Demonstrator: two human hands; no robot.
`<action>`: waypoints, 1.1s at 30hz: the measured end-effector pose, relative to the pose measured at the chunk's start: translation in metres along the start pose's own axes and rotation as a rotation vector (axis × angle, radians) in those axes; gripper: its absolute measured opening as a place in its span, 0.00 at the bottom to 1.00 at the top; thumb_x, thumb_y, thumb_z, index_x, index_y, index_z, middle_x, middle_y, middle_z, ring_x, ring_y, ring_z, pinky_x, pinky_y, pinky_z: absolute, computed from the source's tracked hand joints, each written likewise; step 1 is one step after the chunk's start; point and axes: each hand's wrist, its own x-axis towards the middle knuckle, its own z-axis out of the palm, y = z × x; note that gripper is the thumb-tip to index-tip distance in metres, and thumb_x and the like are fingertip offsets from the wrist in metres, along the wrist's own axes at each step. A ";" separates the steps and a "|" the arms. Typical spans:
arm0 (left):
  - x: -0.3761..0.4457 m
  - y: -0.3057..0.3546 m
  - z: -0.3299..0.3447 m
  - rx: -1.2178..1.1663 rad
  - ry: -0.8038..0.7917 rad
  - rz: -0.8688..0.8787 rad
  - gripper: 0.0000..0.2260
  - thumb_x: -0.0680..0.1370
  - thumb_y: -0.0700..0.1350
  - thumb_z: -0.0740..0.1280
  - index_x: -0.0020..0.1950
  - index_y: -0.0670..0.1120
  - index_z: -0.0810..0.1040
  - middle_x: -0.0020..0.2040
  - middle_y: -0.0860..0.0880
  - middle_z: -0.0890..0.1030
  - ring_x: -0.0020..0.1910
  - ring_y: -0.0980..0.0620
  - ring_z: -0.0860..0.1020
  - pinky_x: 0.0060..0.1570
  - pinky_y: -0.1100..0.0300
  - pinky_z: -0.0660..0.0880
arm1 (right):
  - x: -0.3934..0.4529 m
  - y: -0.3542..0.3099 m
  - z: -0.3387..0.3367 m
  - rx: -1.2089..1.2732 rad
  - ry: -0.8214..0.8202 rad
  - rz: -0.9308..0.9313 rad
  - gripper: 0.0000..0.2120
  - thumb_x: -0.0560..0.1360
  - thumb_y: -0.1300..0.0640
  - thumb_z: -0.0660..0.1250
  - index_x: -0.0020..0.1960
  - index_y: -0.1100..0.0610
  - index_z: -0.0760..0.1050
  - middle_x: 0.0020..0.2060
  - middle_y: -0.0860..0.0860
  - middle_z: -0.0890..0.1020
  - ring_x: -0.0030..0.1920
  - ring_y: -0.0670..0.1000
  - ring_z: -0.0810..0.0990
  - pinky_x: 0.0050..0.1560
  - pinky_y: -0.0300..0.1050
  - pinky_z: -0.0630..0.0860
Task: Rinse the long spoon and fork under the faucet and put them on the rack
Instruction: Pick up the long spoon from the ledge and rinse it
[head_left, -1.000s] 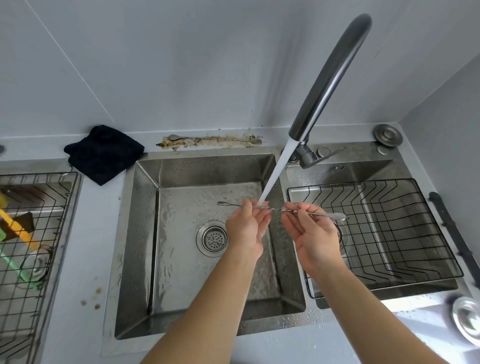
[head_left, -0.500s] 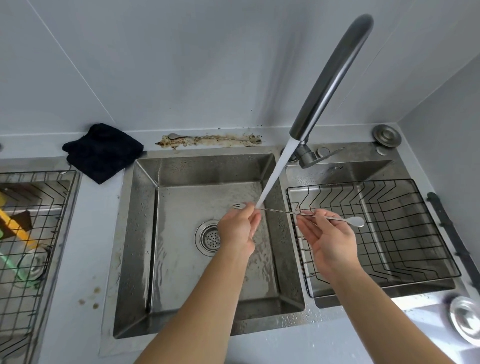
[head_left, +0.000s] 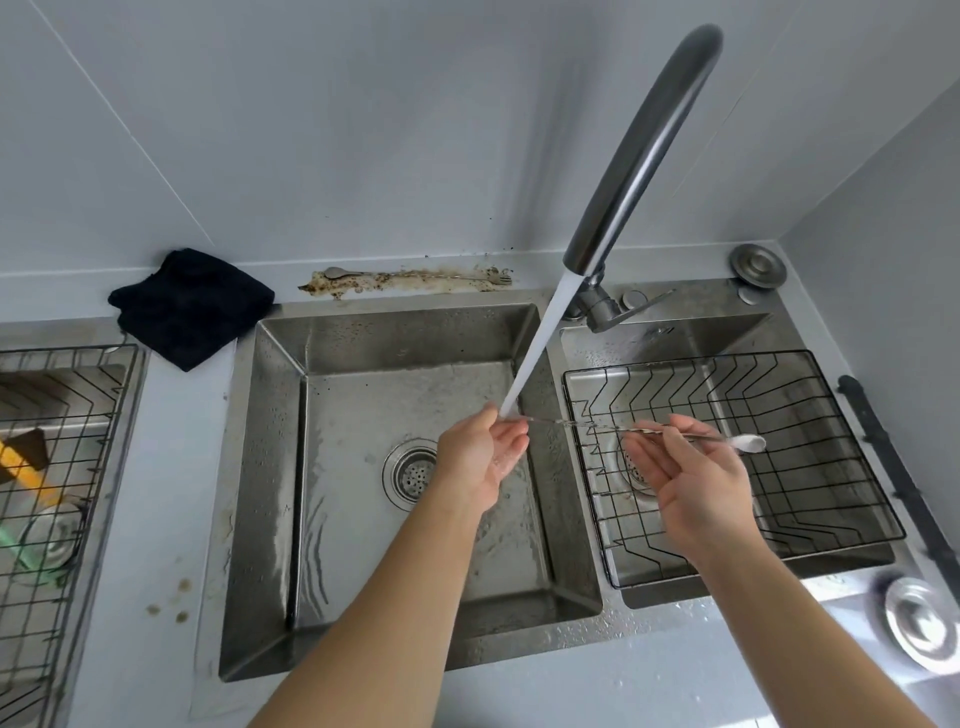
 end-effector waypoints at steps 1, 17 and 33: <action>0.001 0.001 -0.001 0.002 -0.013 0.002 0.07 0.82 0.39 0.62 0.52 0.38 0.78 0.42 0.42 0.83 0.41 0.48 0.83 0.44 0.55 0.82 | 0.000 0.001 -0.001 0.013 -0.006 0.000 0.07 0.80 0.69 0.58 0.50 0.59 0.70 0.42 0.61 0.84 0.46 0.59 0.85 0.50 0.49 0.82; 0.019 0.021 -0.053 0.619 -0.022 0.281 0.04 0.77 0.39 0.69 0.47 0.39 0.82 0.40 0.43 0.81 0.41 0.47 0.79 0.47 0.57 0.77 | -0.008 0.026 0.023 -0.006 0.068 0.093 0.04 0.80 0.62 0.63 0.46 0.60 0.73 0.40 0.59 0.81 0.43 0.58 0.84 0.47 0.49 0.83; 0.013 0.021 -0.141 1.669 -0.149 0.645 0.09 0.74 0.46 0.73 0.54 0.52 0.84 0.49 0.52 0.85 0.46 0.52 0.83 0.51 0.52 0.80 | -0.019 0.118 0.065 -0.267 0.109 0.272 0.03 0.78 0.64 0.66 0.45 0.63 0.75 0.36 0.58 0.80 0.37 0.55 0.83 0.41 0.46 0.82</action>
